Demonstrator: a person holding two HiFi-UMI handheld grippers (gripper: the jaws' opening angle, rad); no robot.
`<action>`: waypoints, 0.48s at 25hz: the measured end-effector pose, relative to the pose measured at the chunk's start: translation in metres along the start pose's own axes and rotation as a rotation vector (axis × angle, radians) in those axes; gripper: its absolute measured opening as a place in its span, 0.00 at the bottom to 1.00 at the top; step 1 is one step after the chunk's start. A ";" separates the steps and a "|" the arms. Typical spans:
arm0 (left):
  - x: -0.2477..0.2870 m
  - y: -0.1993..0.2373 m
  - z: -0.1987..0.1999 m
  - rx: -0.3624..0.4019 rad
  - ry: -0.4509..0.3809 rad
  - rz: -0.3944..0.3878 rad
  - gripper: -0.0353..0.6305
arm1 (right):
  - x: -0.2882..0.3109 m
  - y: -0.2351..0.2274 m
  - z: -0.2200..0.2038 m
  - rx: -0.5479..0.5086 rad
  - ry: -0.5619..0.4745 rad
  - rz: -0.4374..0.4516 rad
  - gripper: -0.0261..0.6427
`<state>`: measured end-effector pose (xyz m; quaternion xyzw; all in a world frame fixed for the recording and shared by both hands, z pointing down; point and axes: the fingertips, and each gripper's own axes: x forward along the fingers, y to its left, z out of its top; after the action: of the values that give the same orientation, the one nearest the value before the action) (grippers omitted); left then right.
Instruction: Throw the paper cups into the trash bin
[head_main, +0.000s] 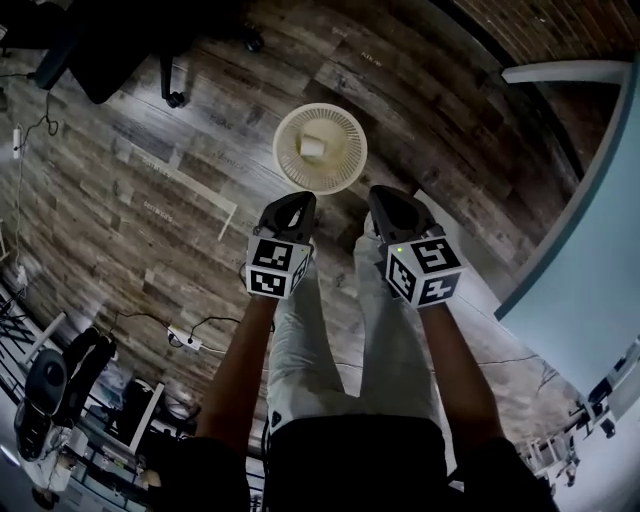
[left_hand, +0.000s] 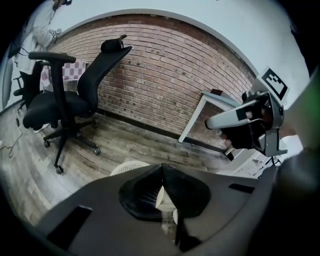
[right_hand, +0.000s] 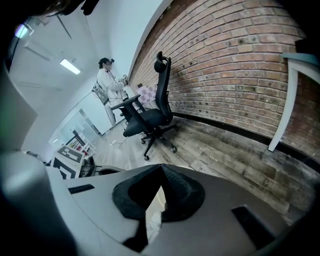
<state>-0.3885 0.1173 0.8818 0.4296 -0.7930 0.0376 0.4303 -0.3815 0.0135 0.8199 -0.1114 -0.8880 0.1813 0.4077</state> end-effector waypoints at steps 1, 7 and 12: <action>-0.006 -0.005 0.006 -0.001 -0.012 0.000 0.07 | -0.005 0.003 0.004 -0.008 -0.003 0.007 0.03; -0.047 -0.024 0.066 -0.005 -0.133 0.020 0.07 | -0.037 0.021 0.038 -0.058 -0.053 0.011 0.03; -0.085 -0.048 0.109 0.006 -0.214 0.035 0.07 | -0.070 0.043 0.060 -0.121 -0.077 0.053 0.03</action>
<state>-0.4029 0.0951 0.7380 0.4187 -0.8416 0.0015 0.3412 -0.3798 0.0143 0.7185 -0.1525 -0.9090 0.1420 0.3609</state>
